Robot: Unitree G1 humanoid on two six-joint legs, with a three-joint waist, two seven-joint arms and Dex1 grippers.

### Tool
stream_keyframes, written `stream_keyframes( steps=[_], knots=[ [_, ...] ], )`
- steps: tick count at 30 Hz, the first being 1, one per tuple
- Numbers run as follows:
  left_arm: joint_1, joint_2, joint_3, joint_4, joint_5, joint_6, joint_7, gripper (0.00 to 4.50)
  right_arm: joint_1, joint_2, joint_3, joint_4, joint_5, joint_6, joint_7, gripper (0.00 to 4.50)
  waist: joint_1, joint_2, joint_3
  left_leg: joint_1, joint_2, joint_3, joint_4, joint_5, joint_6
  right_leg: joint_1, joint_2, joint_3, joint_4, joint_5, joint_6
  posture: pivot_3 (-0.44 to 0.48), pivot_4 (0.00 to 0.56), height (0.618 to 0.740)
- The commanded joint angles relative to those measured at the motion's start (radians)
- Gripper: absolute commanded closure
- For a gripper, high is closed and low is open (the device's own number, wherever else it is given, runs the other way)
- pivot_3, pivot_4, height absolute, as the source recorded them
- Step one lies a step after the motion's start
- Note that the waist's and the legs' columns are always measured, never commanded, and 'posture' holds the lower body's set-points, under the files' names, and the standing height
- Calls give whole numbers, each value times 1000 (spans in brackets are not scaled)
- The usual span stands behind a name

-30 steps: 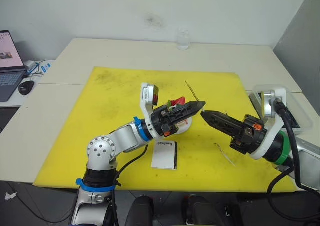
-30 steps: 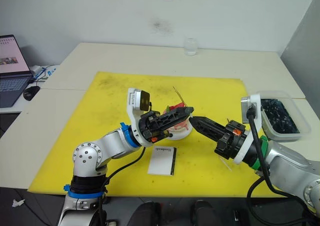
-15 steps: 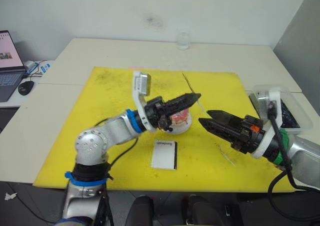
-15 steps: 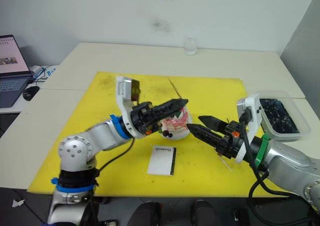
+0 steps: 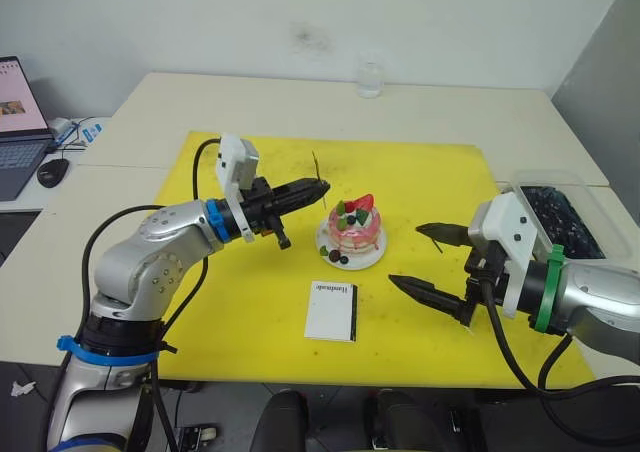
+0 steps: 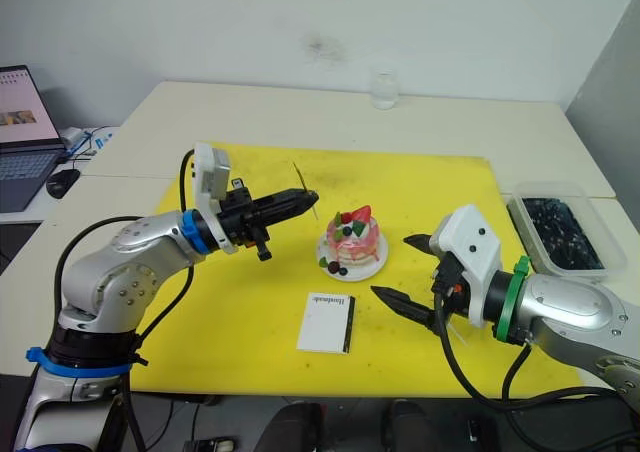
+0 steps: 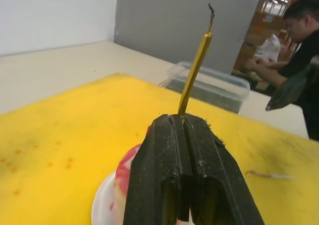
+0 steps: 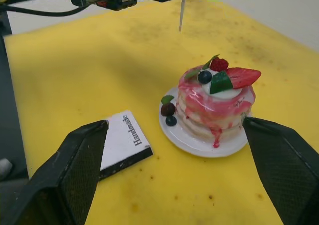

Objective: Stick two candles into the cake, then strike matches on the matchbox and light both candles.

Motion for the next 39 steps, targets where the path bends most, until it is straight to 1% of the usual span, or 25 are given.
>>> stream_keyframes(
  steps=[1, 4, 8, 16, 19, 23, 25, 31, 39],
  knots=[
    [-5, -33, -6, 16, 59, -66, -37, 4500, 5, -6, -26, -38, -10, 11, 5, 31, 0, 0, 0, 0, 0, 0, 0, 0, 0, 0, 0, 0, 0, 0, 0, 0, 150, 740],
    [-7, -72, -16, 66, 118, -112, -55, 4500, 6, 6, -24, -44, -20, 22, -7, 31, 0, 0, 0, 0, 0, 0, 0, 0, 0, 0, 0, 0, 0, 0, 0, 0, 150, 740],
    [-12, -108, -22, 114, 157, -138, -82, 4500, 2, 23, -15, -56, -19, 36, -26, 31, 0, 0, 0, 0, 0, 0, 0, 0, 0, 0, 0, -1, 1, 0, 1, 0, 150, 740],
    [-18, -150, -29, 193, 238, -207, -130, 4500, 0, 40, -6, -73, -23, 59, -39, 31, 0, 0, 0, 0, 0, 0, 0, 0, 0, 0, 0, -1, 1, 1, 1, 0, 150, 740],
    [-16, -170, -27, 212, 259, -227, -130, 4500, 3, 46, -7, -78, -25, 63, -43, 31, 0, 0, 0, 0, 0, 0, 1, 0, 0, 0, 0, -1, 1, 1, 1, 0, 150, 740],
    [-17, -192, -24, 221, 270, -233, -130, 4500, 9, 51, -8, -85, -27, 67, -46, 31, 0, 0, 0, 0, 0, 0, 1, 0, 0, 0, 1, 0, 1, 1, 1, 0, 150, 740],
    [-23, -197, -19, 214, 257, -208, -136, 4500, 13, 53, -7, -88, -27, 68, -46, 31, 0, 0, 0, 0, 0, 0, 1, 0, 0, 0, 1, 0, 1, 1, 1, 0, 150, 740],
    [-46, -190, 4, 213, 235, -158, -149, 4500, 29, 58, -8, -91, -33, 72, -44, 31, -1, 0, 0, 0, 0, 0, 1, 0, 0, 0, 2, -1, 1, 1, 1, 0, 150, 740],
    [-64, -192, 12, 204, 238, -133, -153, 4500, 27, 73, 3, -89, -50, 77, -40, 31, -1, 0, 0, 0, -1, 0, 1, 0, 0, 0, 3, 0, 2, 1, 2, 0, 150, 740]
  ],
)
